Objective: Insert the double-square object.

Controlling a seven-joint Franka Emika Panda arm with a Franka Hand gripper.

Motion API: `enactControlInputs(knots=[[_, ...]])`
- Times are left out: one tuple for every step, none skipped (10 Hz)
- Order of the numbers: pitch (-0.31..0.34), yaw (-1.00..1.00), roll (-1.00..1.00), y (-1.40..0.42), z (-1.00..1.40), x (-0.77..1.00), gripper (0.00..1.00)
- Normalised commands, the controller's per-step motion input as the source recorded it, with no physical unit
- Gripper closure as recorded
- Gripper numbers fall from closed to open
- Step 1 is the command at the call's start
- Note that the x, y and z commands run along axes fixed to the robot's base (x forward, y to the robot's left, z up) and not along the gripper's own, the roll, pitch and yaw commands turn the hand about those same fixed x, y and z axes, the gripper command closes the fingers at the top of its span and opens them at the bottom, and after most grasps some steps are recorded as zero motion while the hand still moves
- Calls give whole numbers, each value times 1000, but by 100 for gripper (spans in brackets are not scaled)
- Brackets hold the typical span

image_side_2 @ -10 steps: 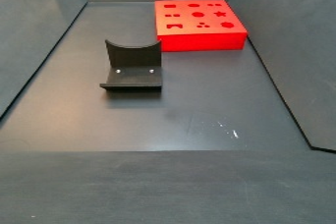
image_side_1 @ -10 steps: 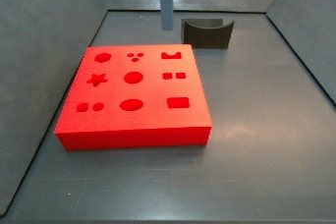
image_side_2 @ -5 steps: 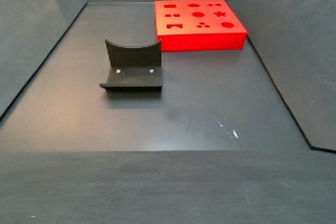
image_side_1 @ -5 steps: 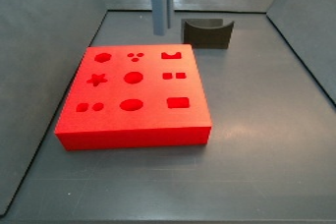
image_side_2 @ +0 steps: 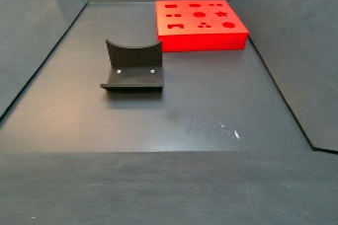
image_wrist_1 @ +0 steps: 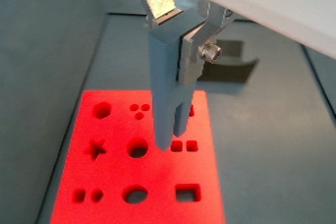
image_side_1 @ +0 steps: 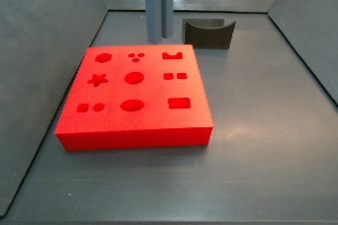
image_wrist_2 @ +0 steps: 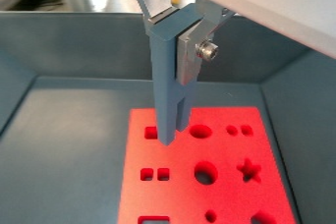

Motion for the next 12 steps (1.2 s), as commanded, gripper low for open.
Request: enactControlInputs(knots=[[0, -1000, 56, 0, -229, 0, 100], [0, -1000, 63, 0, -243, 0, 100], [6, -1000, 86, 0, -283, 0, 100], [7, -1000, 96, 0, -314, 0, 100], [0, -871, 131, 0, -394, 186, 100], [0, -811, 143, 0, -397, 303, 100], [0, -723, 149, 9, -380, 409, 100], [0, -666, 156, 49, -363, 440, 100], [0, -606, 136, 60, -311, 509, 100], [61, -526, 59, 151, -360, 554, 100], [43, -471, 0, 157, -574, 246, 100], [41, -549, -29, 111, -554, 43, 100]])
